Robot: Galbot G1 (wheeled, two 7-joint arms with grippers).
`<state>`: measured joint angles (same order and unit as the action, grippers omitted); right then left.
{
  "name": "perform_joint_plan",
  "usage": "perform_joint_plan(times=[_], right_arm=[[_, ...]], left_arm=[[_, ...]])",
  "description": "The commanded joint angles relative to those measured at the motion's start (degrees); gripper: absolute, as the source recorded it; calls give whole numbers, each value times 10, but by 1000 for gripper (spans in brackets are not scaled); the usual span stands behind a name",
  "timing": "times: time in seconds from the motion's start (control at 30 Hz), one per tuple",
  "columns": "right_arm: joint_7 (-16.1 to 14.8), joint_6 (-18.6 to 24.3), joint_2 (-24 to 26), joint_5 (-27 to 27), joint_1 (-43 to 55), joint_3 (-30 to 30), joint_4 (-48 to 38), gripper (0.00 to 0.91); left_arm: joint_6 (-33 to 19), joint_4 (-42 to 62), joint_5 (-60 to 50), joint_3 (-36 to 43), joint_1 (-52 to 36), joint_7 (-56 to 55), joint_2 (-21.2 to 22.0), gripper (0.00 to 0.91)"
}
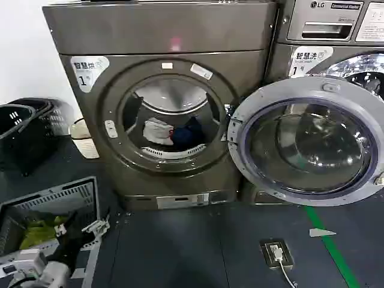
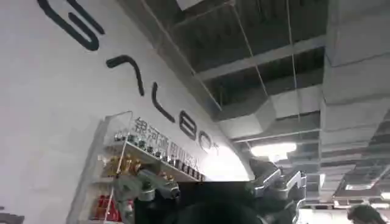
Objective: Grasp the clothes from the dryer.
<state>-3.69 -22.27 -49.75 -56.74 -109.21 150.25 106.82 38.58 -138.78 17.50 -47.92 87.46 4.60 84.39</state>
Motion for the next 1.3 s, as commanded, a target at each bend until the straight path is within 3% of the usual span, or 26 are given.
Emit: perform_joint_plan(times=[0.03, 0.17, 1.3], right_arm=[[-6, 7, -3, -15, 0, -3, 1, 907], [-8, 17, -12, -16, 10, -32, 19, 907], [-16, 40, -25, -14, 49, -86, 41, 907]], left_arm=[[-4, -2, 0, -1, 1, 5, -1, 907], [-9, -8, -2, -2, 0, 12, -1, 907], [-20, -5, 3, -7, 2, 22, -10, 907]])
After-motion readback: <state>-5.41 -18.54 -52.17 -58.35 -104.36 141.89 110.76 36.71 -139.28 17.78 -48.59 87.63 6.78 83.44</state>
